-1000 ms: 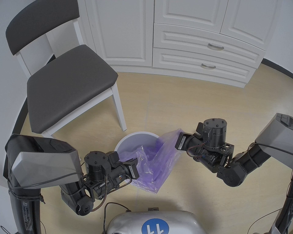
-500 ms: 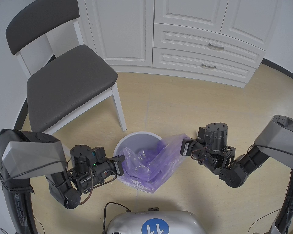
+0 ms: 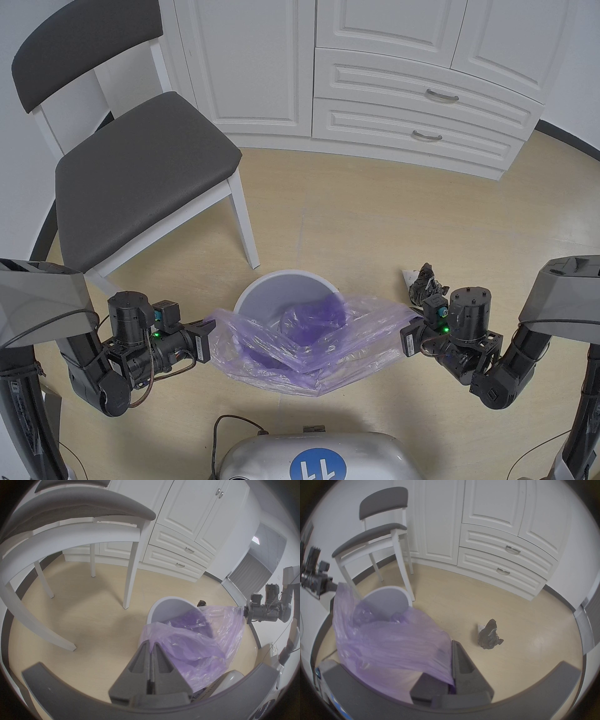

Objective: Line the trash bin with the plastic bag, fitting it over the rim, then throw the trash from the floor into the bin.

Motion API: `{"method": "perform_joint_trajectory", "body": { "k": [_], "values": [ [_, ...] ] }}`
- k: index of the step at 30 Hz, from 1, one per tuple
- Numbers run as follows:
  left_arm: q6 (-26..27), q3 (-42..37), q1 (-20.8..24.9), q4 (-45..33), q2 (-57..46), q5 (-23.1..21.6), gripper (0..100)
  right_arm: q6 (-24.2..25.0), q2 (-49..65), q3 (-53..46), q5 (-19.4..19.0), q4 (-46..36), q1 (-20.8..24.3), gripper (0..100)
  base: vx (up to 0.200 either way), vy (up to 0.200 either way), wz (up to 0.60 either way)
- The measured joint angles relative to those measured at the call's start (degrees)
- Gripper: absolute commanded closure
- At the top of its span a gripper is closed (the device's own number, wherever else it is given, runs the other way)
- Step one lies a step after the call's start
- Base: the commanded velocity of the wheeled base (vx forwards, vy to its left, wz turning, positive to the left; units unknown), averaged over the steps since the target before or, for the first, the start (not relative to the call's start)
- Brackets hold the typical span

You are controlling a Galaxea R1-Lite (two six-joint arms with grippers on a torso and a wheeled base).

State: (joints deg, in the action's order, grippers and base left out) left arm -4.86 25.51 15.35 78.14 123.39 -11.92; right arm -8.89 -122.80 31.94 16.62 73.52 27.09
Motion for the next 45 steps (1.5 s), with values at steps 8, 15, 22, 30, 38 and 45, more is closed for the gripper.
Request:
{"method": "perform_joint_trajectory", "body": {
  "k": [8, 15, 22, 30, 38, 45],
  "values": [
    [2.0, 0.0, -1.0, 0.0, 1.9, 0.0, 100, -10.8, -7.1, -4.6, 0.0, 15.1, -1.9, 100, 0.000, 0.000, 0.00],
    [5.5, -0.1, -2.7, -0.4, 3.1, 0.1, 100, -14.7, -13.2, -6.9, -0.1, 15.5, -3.2, 100, 0.000, 0.000, 0.00],
    [7.0, -0.3, -4.0, -0.3, 4.1, 0.1, 100, -14.8, -15.8, -7.3, -0.1, 15.5, -3.5, 100, 0.000, 0.000, 0.00],
    [7.1, -1.8, -4.0, 0.0, 3.8, 0.0, 100, -15.1, -14.9, -10.5, -3.2, 15.5, -3.3, 100, 0.000, 0.000, 0.00],
    [8.2, -5.5, -3.8, 0.0, 2.0, -6.2, 100, -17.5, -11.1, -16.9, -10.9, 15.5, -2.3, 100, 0.000, 0.000, 0.00],
    [8.5, -9.0, -3.8, -0.7, -1.2, -9.1, 100, -17.0, -6.8, -21.3, -12.1, 15.5, -0.3, 100, 0.000, 0.000, 0.00]
  ]
}}
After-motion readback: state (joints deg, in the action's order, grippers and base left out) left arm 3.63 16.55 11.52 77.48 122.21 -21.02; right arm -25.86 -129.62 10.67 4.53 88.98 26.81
